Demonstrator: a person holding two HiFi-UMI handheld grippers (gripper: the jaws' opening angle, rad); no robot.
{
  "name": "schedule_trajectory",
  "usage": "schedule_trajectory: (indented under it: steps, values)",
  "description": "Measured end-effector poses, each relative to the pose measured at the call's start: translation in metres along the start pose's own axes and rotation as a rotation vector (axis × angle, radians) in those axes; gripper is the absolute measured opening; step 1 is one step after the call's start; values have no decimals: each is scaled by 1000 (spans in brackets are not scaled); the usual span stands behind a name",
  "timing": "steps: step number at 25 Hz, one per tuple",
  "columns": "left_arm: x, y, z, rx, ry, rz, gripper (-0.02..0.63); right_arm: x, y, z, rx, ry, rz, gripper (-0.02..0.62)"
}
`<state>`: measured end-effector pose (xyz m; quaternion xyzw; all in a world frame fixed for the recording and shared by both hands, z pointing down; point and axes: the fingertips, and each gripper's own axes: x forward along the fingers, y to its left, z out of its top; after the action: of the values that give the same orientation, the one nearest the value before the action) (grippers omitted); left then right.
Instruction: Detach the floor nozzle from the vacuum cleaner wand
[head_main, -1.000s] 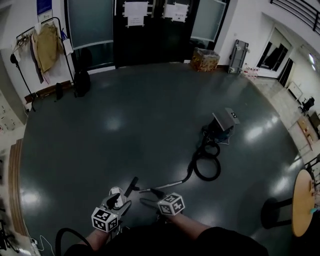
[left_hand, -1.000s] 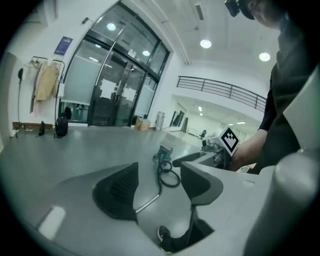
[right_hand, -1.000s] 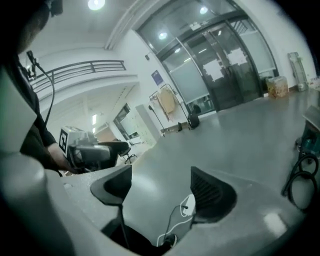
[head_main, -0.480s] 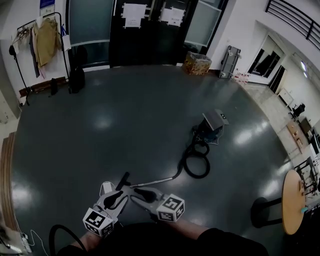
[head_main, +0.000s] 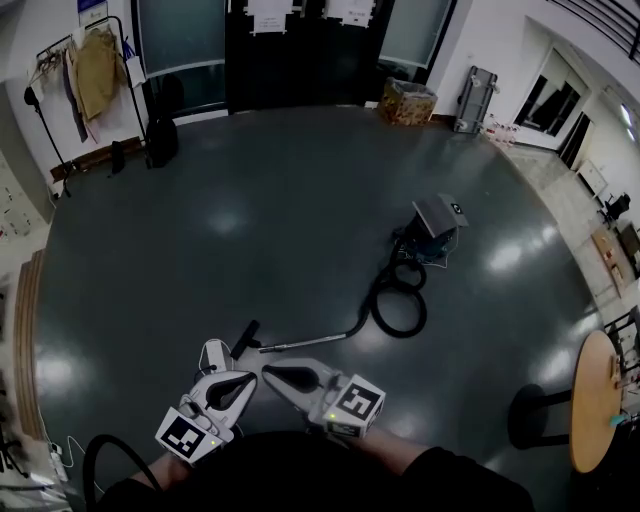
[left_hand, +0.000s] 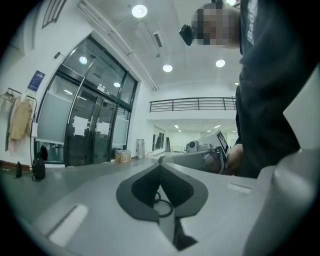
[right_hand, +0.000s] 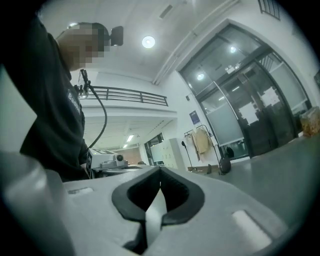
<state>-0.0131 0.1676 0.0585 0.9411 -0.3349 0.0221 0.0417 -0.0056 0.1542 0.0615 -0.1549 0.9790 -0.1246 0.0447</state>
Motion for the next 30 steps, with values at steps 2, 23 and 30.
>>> schedule_trajectory:
  steps: [2, 23, 30]
  values:
    - [0, -4, -3, -6, 8, 0, 0, -1, 6, -6, 13, 4, 23, 2]
    - [-11, -8, -20, 23, 50, 8, 2, -10, 15, -27, 38, 34, -44, 0]
    - [-7, -11, -20, 28, 50, 6, 2, -15, 14, -21, 32, 4, -53, 0]
